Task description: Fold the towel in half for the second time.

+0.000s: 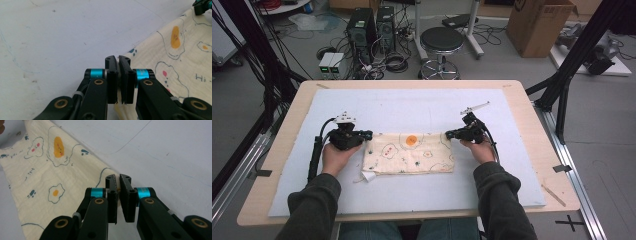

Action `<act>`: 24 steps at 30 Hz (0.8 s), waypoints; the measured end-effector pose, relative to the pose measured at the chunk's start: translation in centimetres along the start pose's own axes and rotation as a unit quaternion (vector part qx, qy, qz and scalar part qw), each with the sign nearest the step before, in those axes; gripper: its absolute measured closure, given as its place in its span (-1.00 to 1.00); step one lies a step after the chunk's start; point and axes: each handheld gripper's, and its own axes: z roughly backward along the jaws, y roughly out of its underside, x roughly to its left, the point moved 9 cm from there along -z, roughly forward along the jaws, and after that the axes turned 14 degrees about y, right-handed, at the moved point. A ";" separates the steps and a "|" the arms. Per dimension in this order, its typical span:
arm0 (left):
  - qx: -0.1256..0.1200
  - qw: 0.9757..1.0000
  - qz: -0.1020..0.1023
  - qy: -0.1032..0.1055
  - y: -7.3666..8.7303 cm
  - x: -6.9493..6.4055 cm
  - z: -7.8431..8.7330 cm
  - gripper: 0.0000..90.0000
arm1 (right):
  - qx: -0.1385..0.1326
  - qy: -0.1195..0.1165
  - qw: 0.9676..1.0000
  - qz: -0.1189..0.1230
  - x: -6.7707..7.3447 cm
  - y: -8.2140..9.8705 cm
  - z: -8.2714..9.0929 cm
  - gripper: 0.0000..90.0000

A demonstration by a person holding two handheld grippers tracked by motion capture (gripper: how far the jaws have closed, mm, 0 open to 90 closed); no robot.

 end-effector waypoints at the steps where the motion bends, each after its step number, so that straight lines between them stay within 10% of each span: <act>1: 0.002 1.000 -0.001 0.000 0.2 0.0 0.0 0.89 | 0.000 -0.001 1.000 -0.001 0.0 0.0 0.0 0.89; 24: -0.018 0.999 -0.030 0.008 -0.1 -1.3 1.5 0.89 | -0.040 -0.036 0.998 0.024 1.2 -0.5 2.0 0.88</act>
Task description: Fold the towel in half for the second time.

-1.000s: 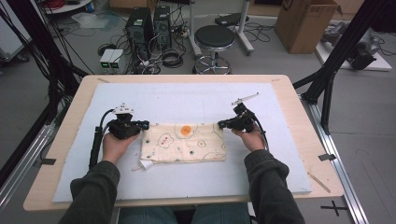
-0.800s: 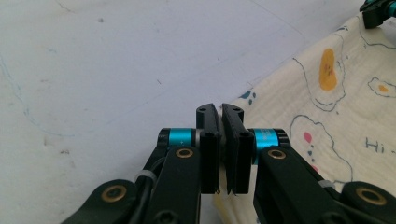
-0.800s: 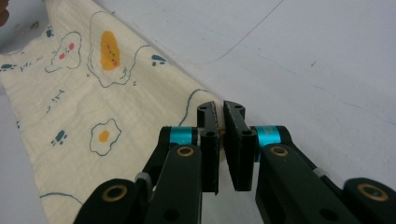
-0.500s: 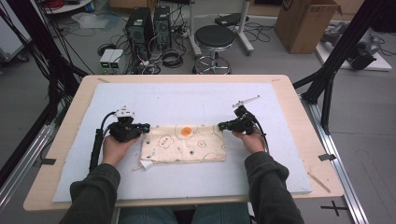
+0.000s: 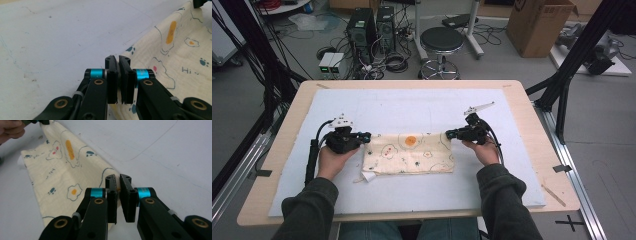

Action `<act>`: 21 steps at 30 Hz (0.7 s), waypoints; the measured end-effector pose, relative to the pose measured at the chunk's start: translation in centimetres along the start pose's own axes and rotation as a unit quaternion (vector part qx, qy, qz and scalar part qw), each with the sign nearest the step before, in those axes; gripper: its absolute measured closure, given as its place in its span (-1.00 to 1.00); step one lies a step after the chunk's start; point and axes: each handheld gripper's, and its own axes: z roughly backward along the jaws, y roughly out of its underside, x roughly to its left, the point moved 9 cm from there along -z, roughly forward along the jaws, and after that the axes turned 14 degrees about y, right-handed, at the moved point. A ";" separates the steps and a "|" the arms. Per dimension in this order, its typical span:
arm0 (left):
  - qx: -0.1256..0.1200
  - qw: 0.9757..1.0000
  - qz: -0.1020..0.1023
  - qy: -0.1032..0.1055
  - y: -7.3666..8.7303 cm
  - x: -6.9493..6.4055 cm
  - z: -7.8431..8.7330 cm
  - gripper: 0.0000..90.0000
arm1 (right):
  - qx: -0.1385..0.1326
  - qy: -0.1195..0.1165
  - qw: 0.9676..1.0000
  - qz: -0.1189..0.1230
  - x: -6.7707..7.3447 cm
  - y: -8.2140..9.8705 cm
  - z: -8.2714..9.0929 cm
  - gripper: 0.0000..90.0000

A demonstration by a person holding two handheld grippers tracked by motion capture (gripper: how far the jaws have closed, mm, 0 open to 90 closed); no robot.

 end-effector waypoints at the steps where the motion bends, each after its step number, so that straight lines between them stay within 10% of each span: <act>1: -0.003 1.000 0.002 0.001 0.1 -0.1 0.0 0.89 | 0.000 0.000 1.000 0.002 0.1 0.0 0.1 0.88; 21: -0.007 1.000 -0.016 0.016 0.6 -1.4 0.6 0.88 | -0.016 -0.017 1.000 0.010 0.8 0.9 0.8 0.87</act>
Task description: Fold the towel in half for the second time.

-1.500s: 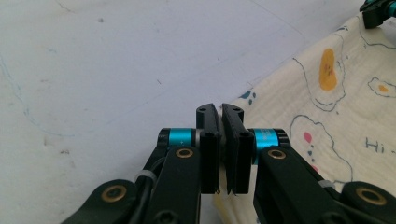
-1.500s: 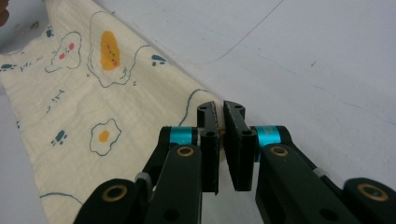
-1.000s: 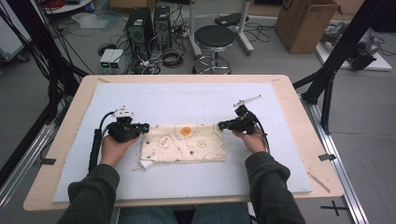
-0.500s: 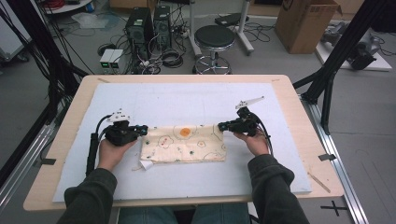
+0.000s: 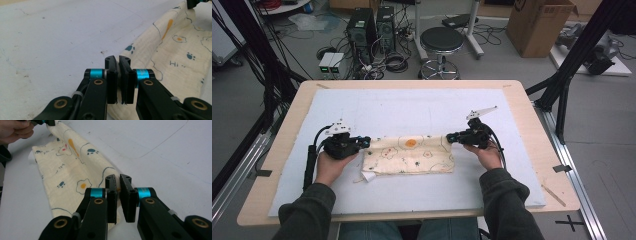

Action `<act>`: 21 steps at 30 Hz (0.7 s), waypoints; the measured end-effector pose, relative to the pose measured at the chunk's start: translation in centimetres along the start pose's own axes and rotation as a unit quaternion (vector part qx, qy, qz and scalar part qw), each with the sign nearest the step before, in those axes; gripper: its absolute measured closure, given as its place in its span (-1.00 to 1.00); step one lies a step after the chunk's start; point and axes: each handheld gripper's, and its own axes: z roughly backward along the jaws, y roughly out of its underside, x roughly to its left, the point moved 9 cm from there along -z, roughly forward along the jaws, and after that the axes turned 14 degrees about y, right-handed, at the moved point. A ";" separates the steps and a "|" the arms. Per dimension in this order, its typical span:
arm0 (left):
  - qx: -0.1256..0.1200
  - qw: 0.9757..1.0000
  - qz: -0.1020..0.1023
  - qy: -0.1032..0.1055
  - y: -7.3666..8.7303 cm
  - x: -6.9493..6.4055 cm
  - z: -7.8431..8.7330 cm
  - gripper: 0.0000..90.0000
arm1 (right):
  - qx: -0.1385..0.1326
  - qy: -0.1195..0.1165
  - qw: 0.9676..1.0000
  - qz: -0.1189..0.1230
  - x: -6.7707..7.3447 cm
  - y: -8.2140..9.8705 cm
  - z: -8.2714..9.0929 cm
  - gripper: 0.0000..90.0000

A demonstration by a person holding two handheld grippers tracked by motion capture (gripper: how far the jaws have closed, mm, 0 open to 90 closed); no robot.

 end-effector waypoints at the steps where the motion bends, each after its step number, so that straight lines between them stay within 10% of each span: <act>1: -0.002 1.000 0.000 0.000 0.0 -0.1 0.0 0.88 | -0.001 -0.001 1.000 0.002 0.0 0.0 0.1 0.87; 21: -0.007 1.000 -0.014 0.007 -0.1 -1.2 0.6 0.88 | -0.006 -0.012 1.000 0.013 0.9 0.0 1.0 0.87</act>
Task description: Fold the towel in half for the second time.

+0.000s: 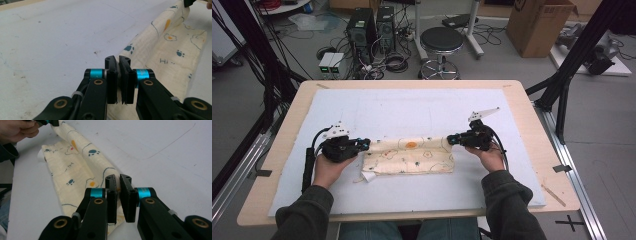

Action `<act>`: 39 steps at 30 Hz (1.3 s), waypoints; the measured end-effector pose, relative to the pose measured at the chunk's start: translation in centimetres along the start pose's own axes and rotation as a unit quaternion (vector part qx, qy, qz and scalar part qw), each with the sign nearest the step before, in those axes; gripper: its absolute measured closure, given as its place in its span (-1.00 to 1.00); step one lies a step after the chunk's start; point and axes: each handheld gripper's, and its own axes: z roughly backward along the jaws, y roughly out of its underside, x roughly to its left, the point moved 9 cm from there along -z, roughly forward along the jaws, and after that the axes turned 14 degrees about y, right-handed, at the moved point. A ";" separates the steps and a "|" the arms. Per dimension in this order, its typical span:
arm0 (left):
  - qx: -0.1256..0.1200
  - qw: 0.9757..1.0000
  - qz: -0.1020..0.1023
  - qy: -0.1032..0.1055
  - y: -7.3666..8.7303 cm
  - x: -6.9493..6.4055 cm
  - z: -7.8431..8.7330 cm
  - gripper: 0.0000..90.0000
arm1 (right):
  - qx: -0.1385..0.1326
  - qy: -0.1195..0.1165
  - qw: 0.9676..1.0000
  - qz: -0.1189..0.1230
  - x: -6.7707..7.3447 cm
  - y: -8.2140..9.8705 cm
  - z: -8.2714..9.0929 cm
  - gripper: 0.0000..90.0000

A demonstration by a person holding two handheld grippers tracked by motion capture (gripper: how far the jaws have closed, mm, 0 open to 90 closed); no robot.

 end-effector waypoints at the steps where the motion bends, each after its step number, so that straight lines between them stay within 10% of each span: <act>1: 0.002 1.000 -0.002 0.000 0.0 0.0 0.1 0.88 | 0.001 0.000 1.000 0.001 0.0 0.0 0.0 0.87; 39: 0.012 1.000 -0.018 0.013 1.1 -1.6 0.3 0.88 | -0.001 -0.006 1.000 0.014 1.1 1.3 0.9 0.87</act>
